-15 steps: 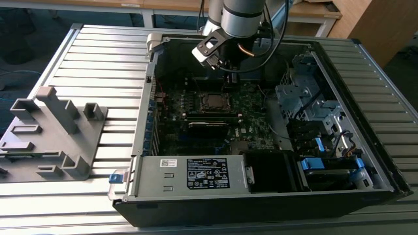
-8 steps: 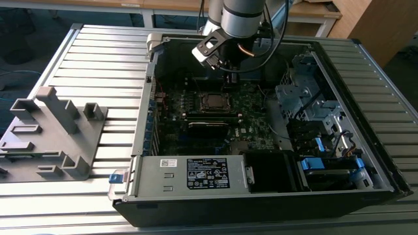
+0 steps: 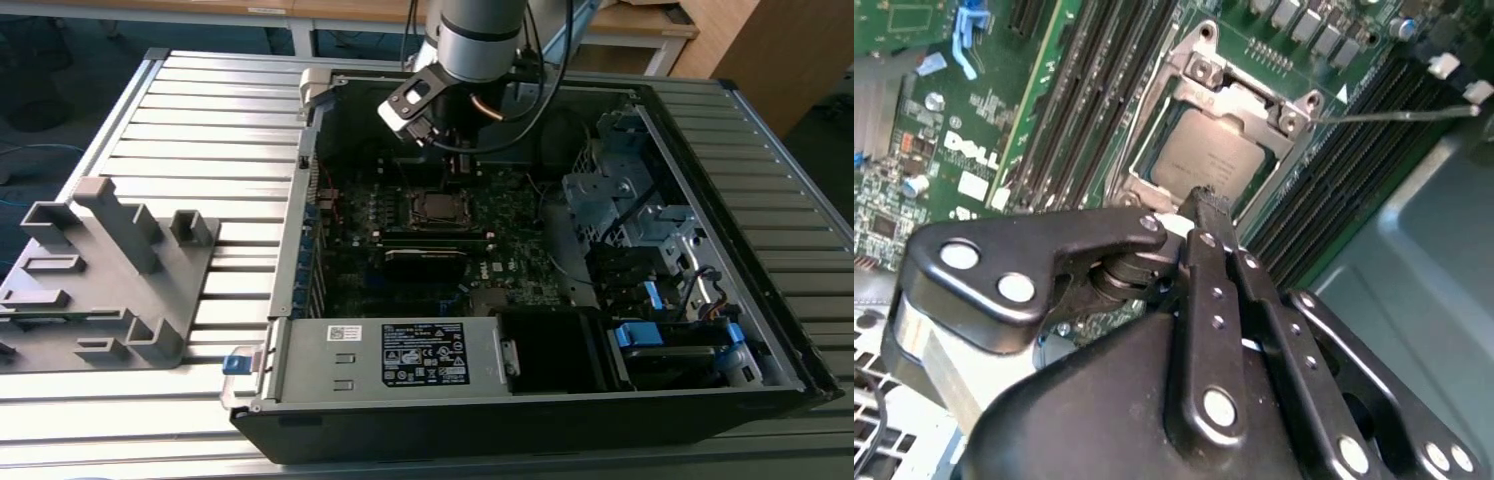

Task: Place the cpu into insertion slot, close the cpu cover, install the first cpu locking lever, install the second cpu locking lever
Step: 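Close the cpu cover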

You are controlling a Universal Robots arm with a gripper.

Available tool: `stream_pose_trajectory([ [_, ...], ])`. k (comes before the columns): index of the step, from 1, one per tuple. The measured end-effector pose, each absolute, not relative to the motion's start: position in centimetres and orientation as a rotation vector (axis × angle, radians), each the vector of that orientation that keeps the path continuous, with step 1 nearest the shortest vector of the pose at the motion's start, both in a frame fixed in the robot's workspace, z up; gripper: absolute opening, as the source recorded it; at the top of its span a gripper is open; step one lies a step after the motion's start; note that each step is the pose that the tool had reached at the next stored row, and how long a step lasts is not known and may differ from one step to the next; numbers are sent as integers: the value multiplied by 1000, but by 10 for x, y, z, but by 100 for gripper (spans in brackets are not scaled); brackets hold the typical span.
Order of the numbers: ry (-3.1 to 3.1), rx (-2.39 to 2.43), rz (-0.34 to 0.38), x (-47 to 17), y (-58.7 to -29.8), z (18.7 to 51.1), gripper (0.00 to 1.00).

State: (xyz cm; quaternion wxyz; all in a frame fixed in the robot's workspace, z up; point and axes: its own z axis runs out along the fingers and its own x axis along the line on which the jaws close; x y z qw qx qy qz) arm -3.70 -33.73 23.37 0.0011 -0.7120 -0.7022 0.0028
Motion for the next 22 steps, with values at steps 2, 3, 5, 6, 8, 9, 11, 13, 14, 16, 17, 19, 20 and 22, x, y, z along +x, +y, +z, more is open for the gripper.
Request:
stream_pose_trajectory([
  [2, -2205, -2235, 9, -37, -337, 231, 11],
  [3, -2205, -2235, 9, -37, -337, 230, 11],
  [5, -2205, -2235, 9, -37, -337, 230, 11],
  [6, -2204, -2235, 9, -38, -337, 230, 11],
  [8, -2204, -2235, 9, -39, -337, 230, 11],
  [9, -2205, -2235, 9, -39, -337, 230, 11],
  [11, -2204, -2235, 9, -41, -337, 230, 11],
  [13, -2204, -2235, 9, -41, -337, 231, 11],
  [14, -2204, -2235, 9, -41, -337, 231, 11],
  [16, -2204, -2235, 9, -41, -337, 231, 11],
  [17, -2204, -2235, 9, -41, -337, 231, 11],
  [19, -2204, -2235, 9, -41, -337, 232, 11],
  [20, -2205, -2235, 9, -41, -337, 233, 11],
  [22, -2205, -2235, 9, -41, -337, 233, 11],
])
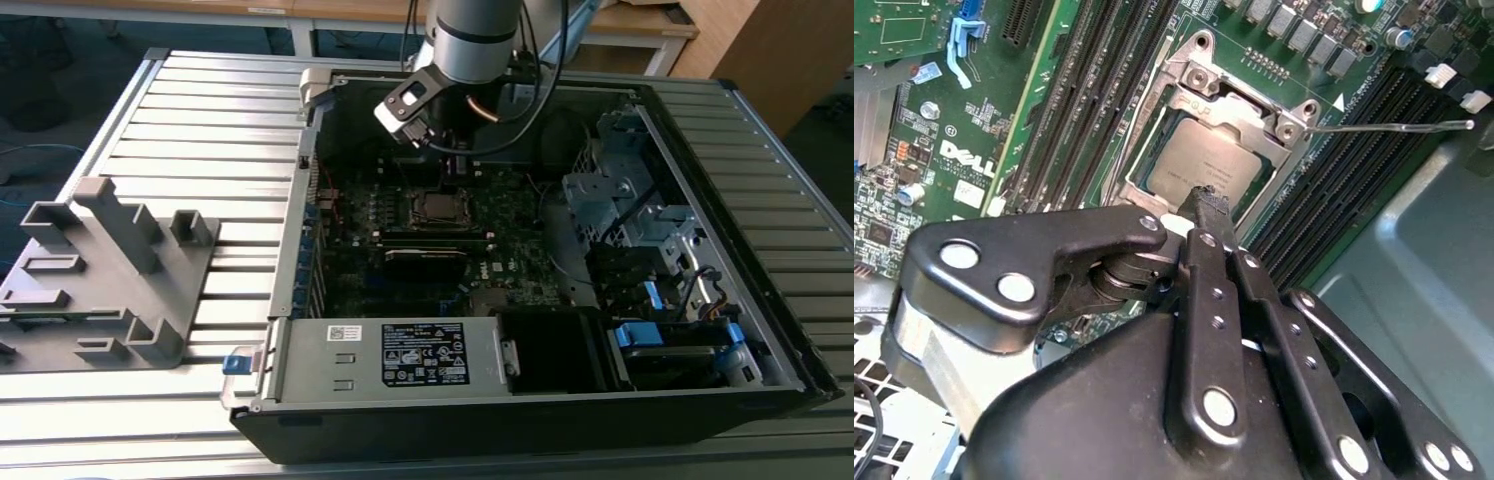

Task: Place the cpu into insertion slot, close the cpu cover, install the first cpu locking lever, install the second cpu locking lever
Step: 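Close the cpu cover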

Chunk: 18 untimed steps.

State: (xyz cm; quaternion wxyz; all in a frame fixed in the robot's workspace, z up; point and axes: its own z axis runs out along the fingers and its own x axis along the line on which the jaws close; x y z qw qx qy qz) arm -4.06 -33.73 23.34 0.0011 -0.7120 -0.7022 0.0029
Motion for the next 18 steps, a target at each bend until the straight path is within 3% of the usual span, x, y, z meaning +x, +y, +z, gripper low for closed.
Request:
stream_pose_trajectory([
  [18, -2201, -2232, 16, -41, -337, 234, 11],
])
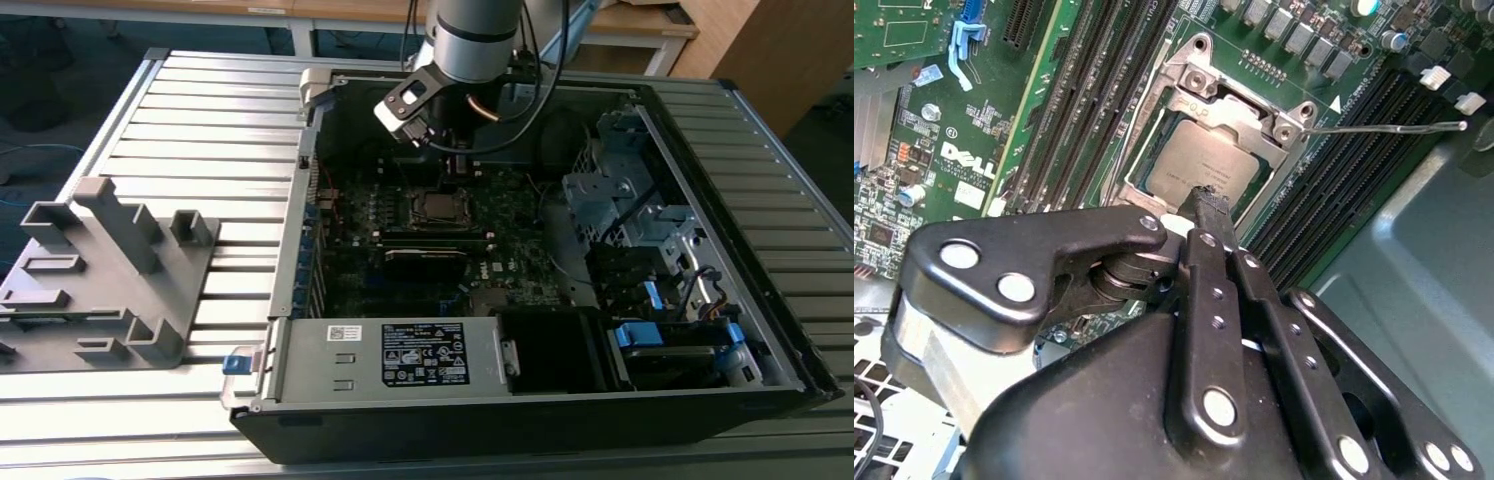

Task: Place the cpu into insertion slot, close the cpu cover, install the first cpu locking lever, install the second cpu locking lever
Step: 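Close the cpu cover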

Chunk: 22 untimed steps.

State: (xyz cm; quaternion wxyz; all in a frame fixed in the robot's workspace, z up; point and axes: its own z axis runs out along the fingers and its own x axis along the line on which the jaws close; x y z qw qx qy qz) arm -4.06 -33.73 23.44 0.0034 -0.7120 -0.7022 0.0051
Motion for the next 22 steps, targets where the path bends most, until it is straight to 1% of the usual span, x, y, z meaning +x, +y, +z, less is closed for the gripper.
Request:
stream_pose_trajectory([
  [22, -2214, -2219, 16, -44, -338, 229, 11],
])
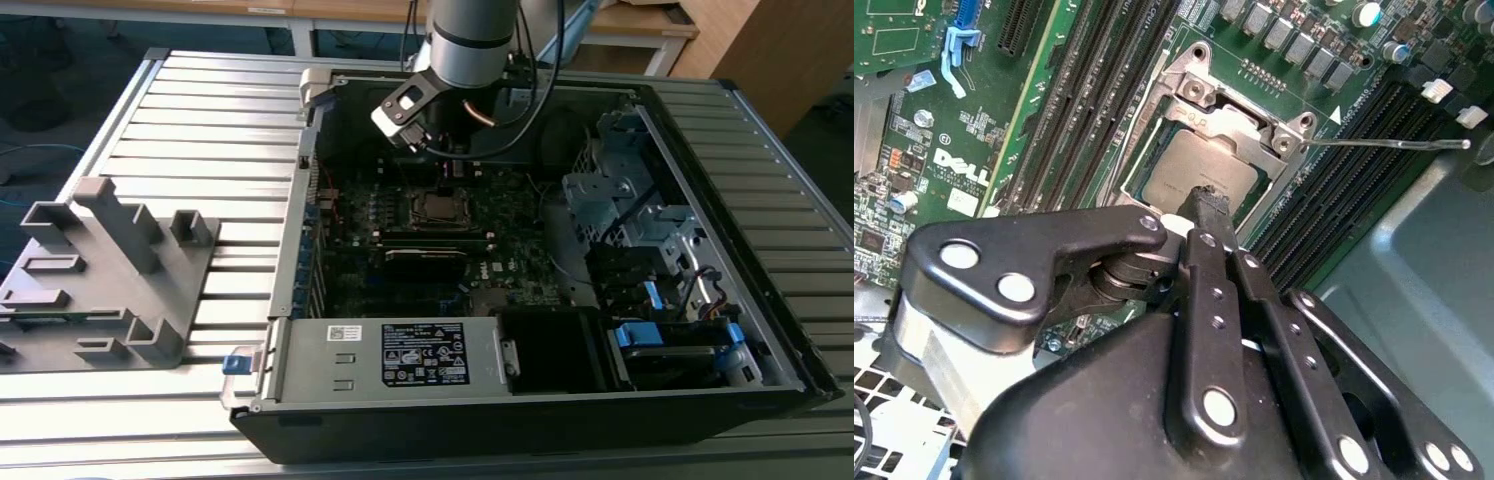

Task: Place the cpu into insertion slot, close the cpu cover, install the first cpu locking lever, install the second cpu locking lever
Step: 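Close the cpu cover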

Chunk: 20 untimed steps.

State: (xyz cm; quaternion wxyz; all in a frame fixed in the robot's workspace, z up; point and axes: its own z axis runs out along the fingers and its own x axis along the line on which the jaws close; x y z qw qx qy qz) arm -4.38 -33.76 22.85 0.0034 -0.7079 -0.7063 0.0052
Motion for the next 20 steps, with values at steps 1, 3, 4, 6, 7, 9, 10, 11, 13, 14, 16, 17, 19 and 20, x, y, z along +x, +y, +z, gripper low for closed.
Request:
stream_pose_trajectory([
  [1, -2214, -2219, 16, -44, -338, 228, 11],
  [3, -2214, -2219, 16, -44, -338, 226, 11],
  [4, -2214, -2219, 16, -44, -338, 225, 11],
  [6, -2214, -2219, 16, -44, -338, 225, 11],
  [7, -2214, -2219, 17, -44, -338, 225, 11],
  [9, -2214, -2219, 16, -44, -338, 225, 11],
  [10, -2214, -2219, 16, -44, -338, 225, 11],
  [11, -2216, -2217, 16, -44, -338, 225, 11],
  [13, -2238, -2195, 16, -44, -338, 224, 11],
  [14, -2254, -2179, 16, -44, -338, 224, 11],
  [16, -2285, -2146, 16, -44, -338, 224, 11],
  [17, -2300, -2130, 17, -44, -338, 224, 11],
  [19, -2326, -2102, 17, -44, -338, 224, 11],
  [20, -2339, -2088, 17, -44, -338, 224, 11],
])
